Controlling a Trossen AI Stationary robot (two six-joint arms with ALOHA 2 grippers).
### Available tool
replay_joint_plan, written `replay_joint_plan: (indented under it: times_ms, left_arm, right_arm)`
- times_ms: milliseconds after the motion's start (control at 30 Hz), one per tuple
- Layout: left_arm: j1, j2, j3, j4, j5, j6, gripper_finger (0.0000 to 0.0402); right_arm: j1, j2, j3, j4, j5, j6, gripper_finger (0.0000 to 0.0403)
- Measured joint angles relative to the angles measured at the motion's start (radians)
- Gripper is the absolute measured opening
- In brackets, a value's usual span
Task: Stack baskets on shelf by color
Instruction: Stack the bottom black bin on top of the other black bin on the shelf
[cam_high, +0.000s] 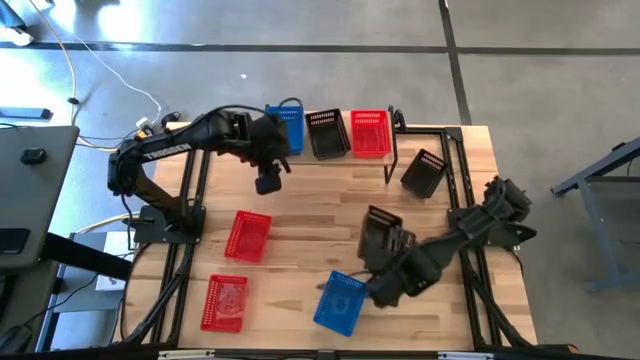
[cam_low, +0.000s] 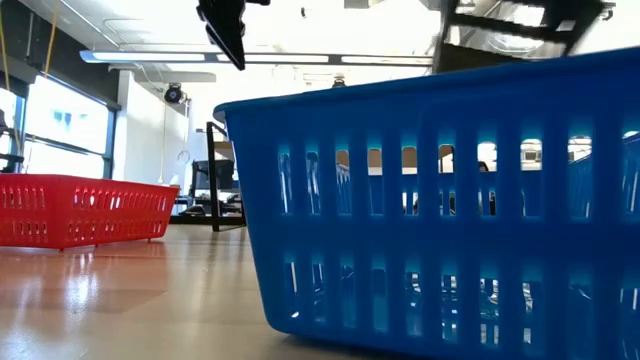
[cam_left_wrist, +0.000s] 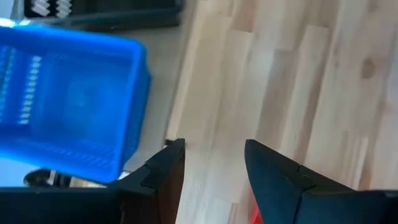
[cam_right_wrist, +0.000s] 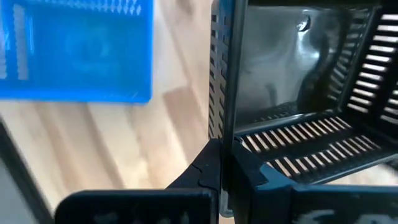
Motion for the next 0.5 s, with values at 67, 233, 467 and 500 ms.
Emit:
replay_joint_plan:
  times_ms: [67,233,467,500]
  left_arm:
    - [0.019,0.0,0.0,0.0,0.0,-0.001,0.0156]
    - [0.047,0.0,0.0,0.0,0.003,0.013,0.0156]
    - [0.049,0.0,0.0,0.001,0.003,-0.004,0.0156]
    - [0.049,0.0,0.0,0.001,0.003,-0.004,0.0156]
  right_arm:
    - [-0.039,0.0,0.023,-0.008,0.014,-0.056,0.0]
    - [-0.135,0.0,0.092,-0.019,0.055,-0.198,0.0]
    - [-0.262,0.0,0.181,-0.022,0.115,-0.379,0.0]
    - [-0.279,0.0,0.189,-0.022,0.117,-0.404,0.0]
